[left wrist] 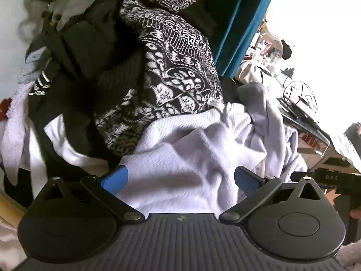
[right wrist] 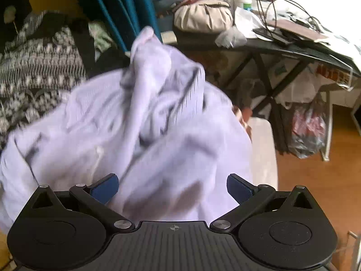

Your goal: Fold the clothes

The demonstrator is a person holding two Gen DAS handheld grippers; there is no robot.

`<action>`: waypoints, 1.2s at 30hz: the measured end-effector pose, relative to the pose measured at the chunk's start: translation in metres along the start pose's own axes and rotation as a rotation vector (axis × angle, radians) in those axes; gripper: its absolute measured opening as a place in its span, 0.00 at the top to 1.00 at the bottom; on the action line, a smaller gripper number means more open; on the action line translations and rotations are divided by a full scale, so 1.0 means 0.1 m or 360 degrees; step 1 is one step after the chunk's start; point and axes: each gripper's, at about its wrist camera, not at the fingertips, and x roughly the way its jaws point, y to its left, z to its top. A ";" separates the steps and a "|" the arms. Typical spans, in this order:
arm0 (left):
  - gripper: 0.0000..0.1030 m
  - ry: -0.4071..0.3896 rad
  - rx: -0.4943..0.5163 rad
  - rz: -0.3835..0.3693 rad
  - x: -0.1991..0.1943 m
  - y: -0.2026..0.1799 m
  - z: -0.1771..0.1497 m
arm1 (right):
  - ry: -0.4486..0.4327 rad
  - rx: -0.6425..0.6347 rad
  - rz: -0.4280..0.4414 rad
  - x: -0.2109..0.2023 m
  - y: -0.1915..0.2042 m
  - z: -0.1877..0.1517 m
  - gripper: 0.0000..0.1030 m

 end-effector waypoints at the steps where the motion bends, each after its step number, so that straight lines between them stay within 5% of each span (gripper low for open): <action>1: 0.01 0.0011 -0.0014 0.0007 -0.01 0.04 -0.06 | -0.0015 -0.0020 -0.0014 -0.03 0.04 -0.07 0.01; 7: 0.01 0.0071 -0.0143 0.0002 -0.14 0.39 -0.31 | -0.0040 -0.0129 -0.0088 -0.13 0.19 -0.33 0.01; 14: 0.01 0.0126 -0.0025 0.0129 -0.28 0.58 -0.45 | 0.0022 -0.0013 -0.0098 -0.16 0.19 -0.53 0.01; 19: 0.01 0.0255 -0.0029 0.0054 -0.24 0.64 -0.56 | 0.0035 -0.0053 -0.0114 -0.23 0.21 -0.67 0.01; 27: 0.01 0.0298 -0.0260 -0.0019 0.13 0.69 -0.62 | 0.0064 -0.0111 -0.0169 -0.20 0.15 -0.92 0.01; 28: 0.10 0.0302 -0.0284 -0.0029 0.16 0.70 -0.61 | 0.0070 -0.0136 -0.0151 -0.18 0.16 -0.97 0.01; 29: 0.33 0.0307 -0.0307 -0.0039 0.19 0.71 -0.61 | 0.0076 -0.0161 -0.0134 -0.15 0.18 -1.02 0.01; 32: 0.80 0.0367 -0.0255 0.0000 0.20 0.69 -0.55 | 0.0115 -0.0249 -0.0047 -0.03 0.25 -1.18 0.01; 36: 0.96 0.0288 -0.0200 -0.0014 -0.04 0.68 -0.41 | 0.0211 -0.0335 0.0036 0.25 0.40 -1.38 0.01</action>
